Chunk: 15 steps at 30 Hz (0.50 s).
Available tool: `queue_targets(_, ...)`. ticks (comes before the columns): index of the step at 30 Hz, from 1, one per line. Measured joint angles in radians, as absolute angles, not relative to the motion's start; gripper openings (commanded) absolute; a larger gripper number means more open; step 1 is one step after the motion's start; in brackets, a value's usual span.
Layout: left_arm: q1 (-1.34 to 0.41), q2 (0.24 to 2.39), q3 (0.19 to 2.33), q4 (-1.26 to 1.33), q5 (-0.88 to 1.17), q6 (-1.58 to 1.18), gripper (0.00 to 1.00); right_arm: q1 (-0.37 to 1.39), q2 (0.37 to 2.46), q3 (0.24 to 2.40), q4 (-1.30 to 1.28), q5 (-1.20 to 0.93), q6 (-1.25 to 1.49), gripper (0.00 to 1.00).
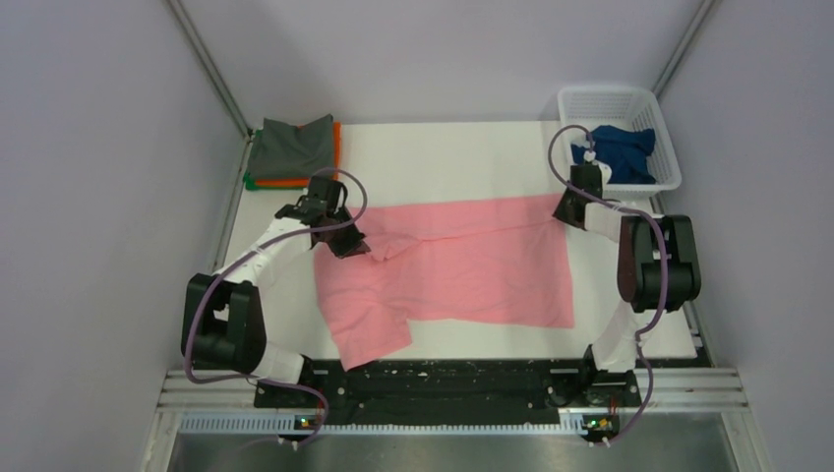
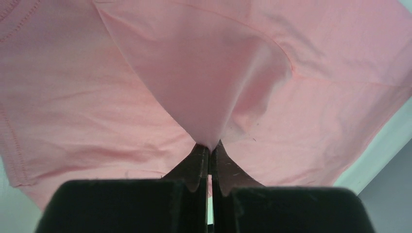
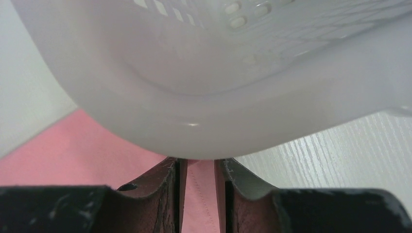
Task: Fold and stack the t-shirts
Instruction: Fold the flattened tshirt in 1/3 of the way
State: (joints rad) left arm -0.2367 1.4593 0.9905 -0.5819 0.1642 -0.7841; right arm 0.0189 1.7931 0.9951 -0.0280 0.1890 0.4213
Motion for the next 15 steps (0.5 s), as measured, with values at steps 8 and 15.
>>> queue_targets(8,-0.216,1.455,0.991,-0.563,0.17,-0.782,0.0,0.047,1.793,0.995,-0.021,0.218,0.444,0.28)
queue_targets(15,-0.202,1.455,0.999,-0.548,0.184,-0.775,0.0,0.065,1.793,0.995,-0.023,0.278,0.479,0.1)
